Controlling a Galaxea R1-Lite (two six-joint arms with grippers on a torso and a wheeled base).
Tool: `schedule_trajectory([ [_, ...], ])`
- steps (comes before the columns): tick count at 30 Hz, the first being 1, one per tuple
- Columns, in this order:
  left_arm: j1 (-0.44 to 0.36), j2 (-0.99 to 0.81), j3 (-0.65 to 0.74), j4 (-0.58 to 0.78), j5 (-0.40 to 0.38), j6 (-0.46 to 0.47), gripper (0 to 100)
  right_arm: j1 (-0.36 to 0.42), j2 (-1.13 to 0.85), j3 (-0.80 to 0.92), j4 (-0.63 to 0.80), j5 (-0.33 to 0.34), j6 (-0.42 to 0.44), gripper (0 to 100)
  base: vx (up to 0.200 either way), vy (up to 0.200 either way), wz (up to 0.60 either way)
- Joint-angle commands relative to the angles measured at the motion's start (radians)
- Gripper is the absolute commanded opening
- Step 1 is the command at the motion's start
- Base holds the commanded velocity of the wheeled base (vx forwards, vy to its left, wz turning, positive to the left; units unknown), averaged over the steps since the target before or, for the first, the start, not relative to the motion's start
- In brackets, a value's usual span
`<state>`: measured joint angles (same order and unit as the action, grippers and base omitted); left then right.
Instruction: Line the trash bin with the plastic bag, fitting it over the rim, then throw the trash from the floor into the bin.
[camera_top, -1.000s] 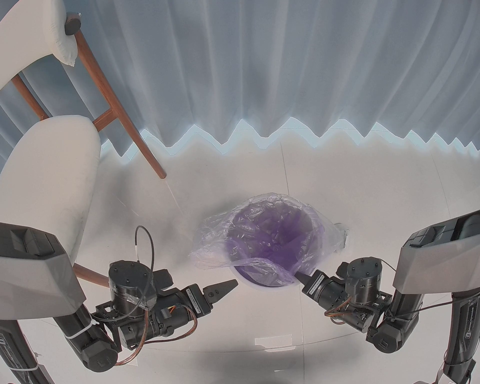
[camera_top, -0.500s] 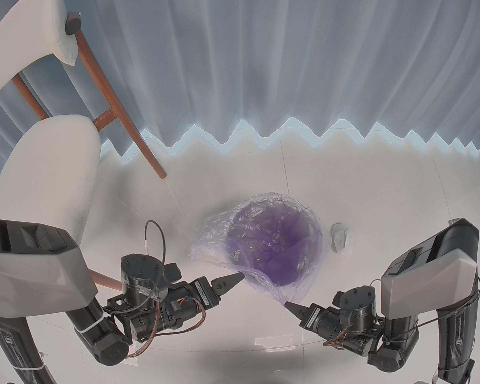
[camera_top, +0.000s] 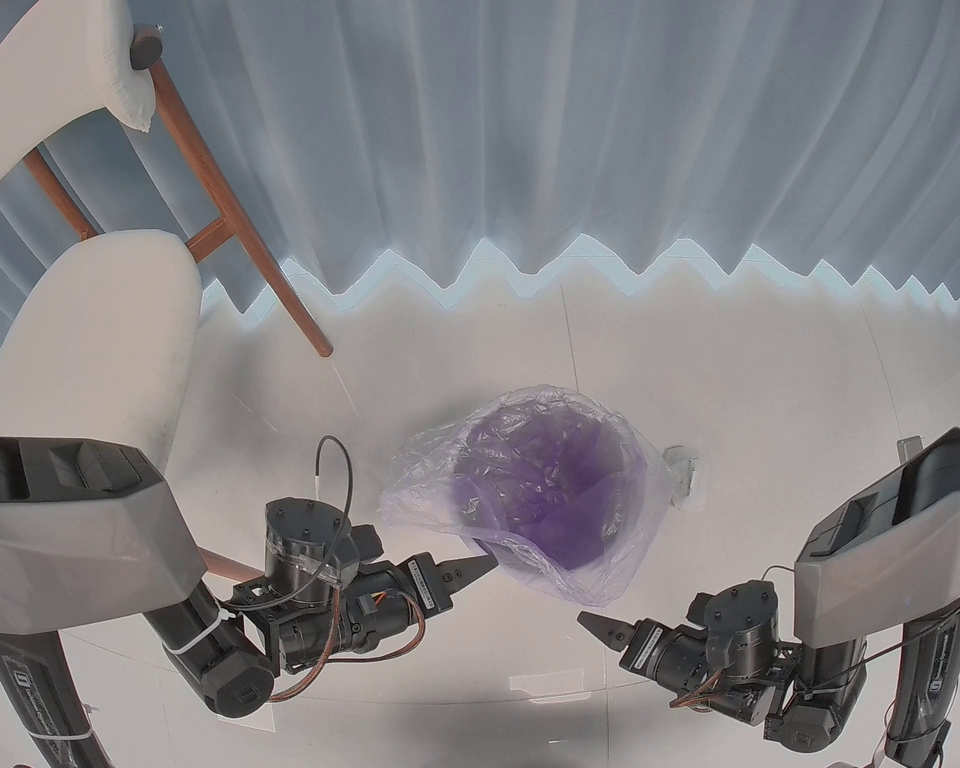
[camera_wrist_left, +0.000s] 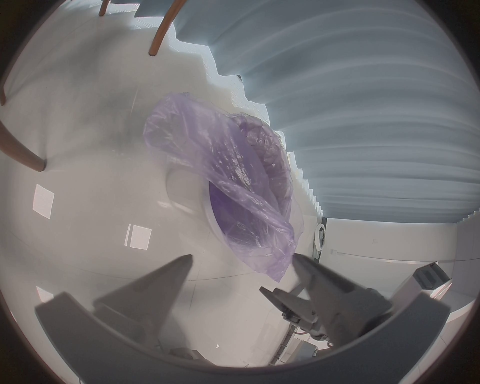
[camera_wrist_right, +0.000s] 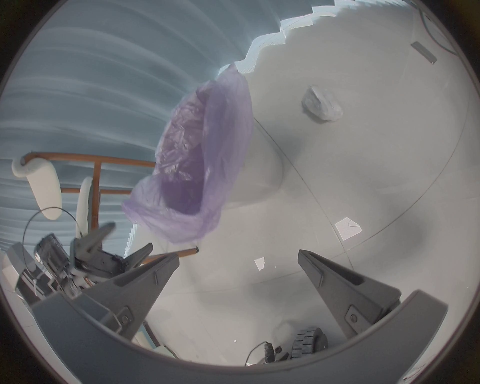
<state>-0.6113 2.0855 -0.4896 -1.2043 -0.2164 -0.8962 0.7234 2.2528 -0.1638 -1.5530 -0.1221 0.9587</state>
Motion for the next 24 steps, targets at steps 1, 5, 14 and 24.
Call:
schedule_trajectory([
  [1, 0.002, 0.008, -0.001, 0.003, 0.002, -0.001, 0, -0.033, -0.082, 0.004, -0.016, -0.001, 0.009, 100, 0.000, 0.000, 0.00],
  [5, 0.021, 0.011, 0.000, 0.003, 0.002, -0.001, 0, -0.065, -0.113, -0.010, -0.016, 0.002, 0.060, 100, 0.000, 0.000, 0.00],
  [14, 0.041, -0.033, 0.002, -0.006, 0.002, 0.006, 0, -0.171, -0.048, -0.091, -0.015, 0.006, -0.023, 100, 0.000, 0.000, 0.00],
  [24, 0.053, -0.025, -0.058, 0.000, -0.008, 0.008, 0, -0.251, 0.014, -0.230, -0.013, 0.022, -0.075, 100, 0.000, 0.000, 0.00],
])
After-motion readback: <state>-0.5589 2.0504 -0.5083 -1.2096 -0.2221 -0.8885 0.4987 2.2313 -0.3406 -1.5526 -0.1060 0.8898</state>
